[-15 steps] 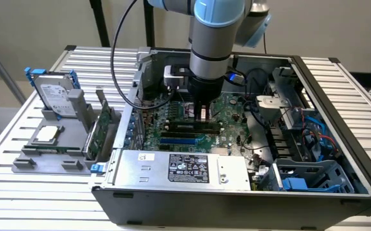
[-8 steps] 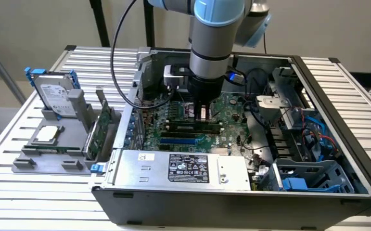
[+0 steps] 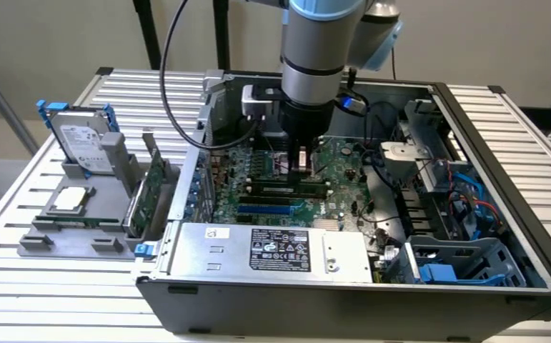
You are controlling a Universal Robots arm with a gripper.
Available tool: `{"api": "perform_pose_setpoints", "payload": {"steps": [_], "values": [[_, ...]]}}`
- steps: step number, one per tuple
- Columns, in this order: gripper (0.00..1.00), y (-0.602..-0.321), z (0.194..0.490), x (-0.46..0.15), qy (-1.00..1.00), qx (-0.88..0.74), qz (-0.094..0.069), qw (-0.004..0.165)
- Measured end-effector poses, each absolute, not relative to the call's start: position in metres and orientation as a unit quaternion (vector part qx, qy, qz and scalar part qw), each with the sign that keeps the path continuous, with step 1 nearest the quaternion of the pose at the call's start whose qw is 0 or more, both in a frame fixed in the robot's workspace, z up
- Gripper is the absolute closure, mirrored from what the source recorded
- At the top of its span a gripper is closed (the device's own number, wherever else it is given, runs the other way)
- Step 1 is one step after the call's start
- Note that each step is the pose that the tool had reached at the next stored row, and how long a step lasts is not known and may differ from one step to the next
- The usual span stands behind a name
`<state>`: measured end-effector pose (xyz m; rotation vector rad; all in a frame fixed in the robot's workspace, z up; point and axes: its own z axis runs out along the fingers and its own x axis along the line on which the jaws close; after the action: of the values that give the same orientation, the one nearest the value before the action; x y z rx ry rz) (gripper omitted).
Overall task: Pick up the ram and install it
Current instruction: 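Insert the ram into the slot, then press down the ram until it locks into place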
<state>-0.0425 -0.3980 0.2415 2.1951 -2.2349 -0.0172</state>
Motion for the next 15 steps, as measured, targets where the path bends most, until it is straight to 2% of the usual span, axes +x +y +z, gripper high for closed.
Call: {"api": "perform_pose_setpoints", "payload": {"steps": [1, 2, 15], "values": [[0.0, -0.3981, 0.2422, -0.043, -0.713, 0.701, -0.006, 0.004], [1.0, -0.3981, 0.2428, -0.0435, -0.713, 0.701, -0.006, 0.004], [1.0, -0.3981, 0.2435, -0.044, -0.713, 0.701, -0.006, 0.004]]}}
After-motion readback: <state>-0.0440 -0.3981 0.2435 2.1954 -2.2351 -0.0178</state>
